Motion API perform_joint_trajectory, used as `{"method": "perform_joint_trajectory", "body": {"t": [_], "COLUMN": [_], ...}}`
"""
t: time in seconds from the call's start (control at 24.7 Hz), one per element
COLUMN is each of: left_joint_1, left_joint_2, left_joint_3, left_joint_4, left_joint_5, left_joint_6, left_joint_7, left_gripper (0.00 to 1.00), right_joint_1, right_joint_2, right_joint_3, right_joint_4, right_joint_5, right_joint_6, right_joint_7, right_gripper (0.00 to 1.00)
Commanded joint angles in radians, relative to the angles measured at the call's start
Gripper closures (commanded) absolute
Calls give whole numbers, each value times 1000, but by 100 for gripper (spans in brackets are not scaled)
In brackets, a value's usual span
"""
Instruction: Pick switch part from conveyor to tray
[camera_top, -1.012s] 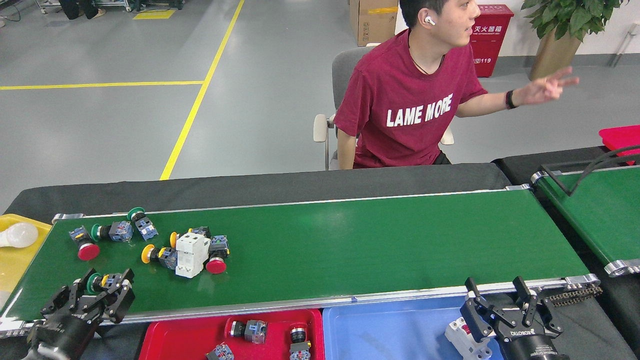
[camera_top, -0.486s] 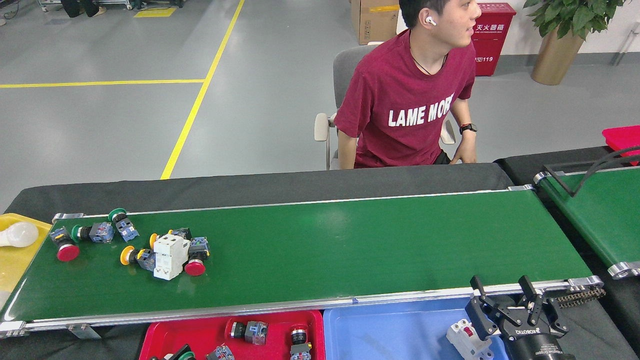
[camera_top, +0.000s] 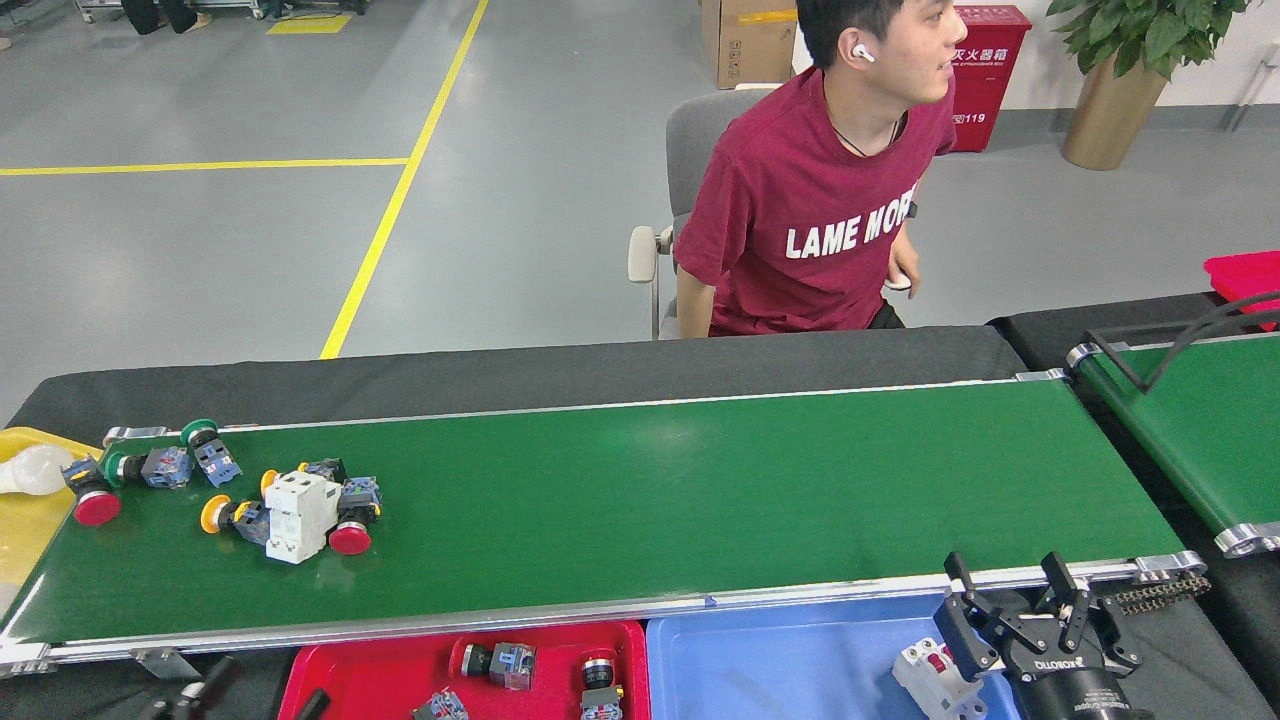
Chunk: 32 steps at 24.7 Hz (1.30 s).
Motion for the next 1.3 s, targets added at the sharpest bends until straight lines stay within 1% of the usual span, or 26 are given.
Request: {"method": "perform_joint_trajectory", "body": {"t": [0.0, 0.16, 0.2, 0.28, 0.36, 0.45, 0.57, 0.65, 0.73, 0.85, 0.89, 0.97, 1.01, 1.05, 1.13, 1.17, 1.21, 1.26], "left_joint_1": [-9, -47, -73, -144, -222, -293, -337, -351, -392, -446, -460, -480, -495, -524, -577, -592, -603, -609], "left_joint_2": [20, 46, 62, 115, 155, 180, 227, 241, 244, 252, 265, 287, 296, 304, 319, 328, 336, 338], "left_joint_3": [25, 17, 17, 14, 12, 2, -44, -61, -74, -104, -118, -153, -181, -225, -291, -307, -316, -317], "left_joint_4": [10, 67, 90, 177, 265, 342, 411, 437, 487, 553, 573, 622, 647, 684, 765, 796, 829, 859], "left_joint_5": [-8, -8, -13, -39, -68, -97, -106, -108, -110, -111, -111, -111, -111, -111, -111, -110, -103, -102], "left_joint_6": [23, 25, 25, 25, 25, 25, 23, 27, 33, 74, 86, 145, 194, 264, 366, 376, 376, 376], "left_joint_7": [59, 54, 53, 53, 53, 53, 53, 53, 53, 53, 53, 54, 57, 63, 86, 106, 134, 160], "left_gripper": [0, 0, 0, 0, 0, 0, 0, 0, 0, 0, 0, 1, 3, 7, 26, 36, 55, 69], "right_joint_1": [-4, -4, -4, -4, -4, -4, -4, -4, -5, -5, -5, -5, -5, -5, -5, -5, -5, -7], "right_joint_2": [-4, -4, -4, -3, -3, -3, -3, -3, -3, -3, -3, -3, -3, -3, -1, -1, -1, -1], "right_joint_3": [-7, -7, -7, -7, -7, -7, -7, -7, -7, -7, -7, -7, -7, -7, -7, -7, -7, -7], "right_joint_4": [-15, -15, -15, -15, -15, -15, -15, -15, -15, -15, -15, -15, -15, -15, -15, -15, -15, -15], "right_joint_5": [-2, -1, -1, -1, -1, -1, -1, -1, -1, -1, -1, -1, -1, -1, -1, -1, -1, -1], "right_joint_6": [0, -1, -1, -1, -1, -1, -1, -1, -1, -1, -1, -1, -1, -1, -1, -1, -1, -1], "right_joint_7": [-1, -1, -1, -1, -1, -1, -1, -1, -1, -2, -1, -1, -2, -2, -2, -1, -2, -1], "right_gripper": [4, 4, 4, 4, 4, 4, 4, 4, 4, 4, 4, 4, 4, 4, 4, 4, 4, 4]}}
